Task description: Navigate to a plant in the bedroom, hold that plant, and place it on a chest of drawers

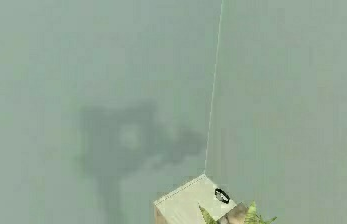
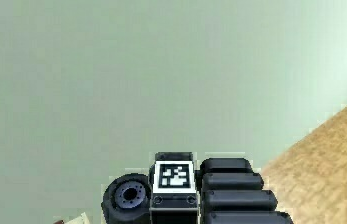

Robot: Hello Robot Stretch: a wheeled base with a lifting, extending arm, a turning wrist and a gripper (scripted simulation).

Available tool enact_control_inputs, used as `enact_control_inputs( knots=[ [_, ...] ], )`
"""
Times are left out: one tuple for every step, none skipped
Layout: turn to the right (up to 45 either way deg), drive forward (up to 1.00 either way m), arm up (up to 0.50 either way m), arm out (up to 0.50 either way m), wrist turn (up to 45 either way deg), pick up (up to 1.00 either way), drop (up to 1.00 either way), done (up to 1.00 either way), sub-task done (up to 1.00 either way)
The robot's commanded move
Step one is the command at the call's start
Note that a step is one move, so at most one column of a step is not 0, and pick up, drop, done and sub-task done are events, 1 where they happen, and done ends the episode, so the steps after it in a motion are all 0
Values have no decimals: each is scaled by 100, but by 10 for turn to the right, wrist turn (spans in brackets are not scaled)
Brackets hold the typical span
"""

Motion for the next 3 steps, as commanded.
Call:
enact_control_inputs(
  knots=[
    [-360,0,0,0,0,0,0,0,0],
    [0,0,0,24,0,0,0,0,0],
    [0,0,0,0,390,0,0,0,0]
  ],
)
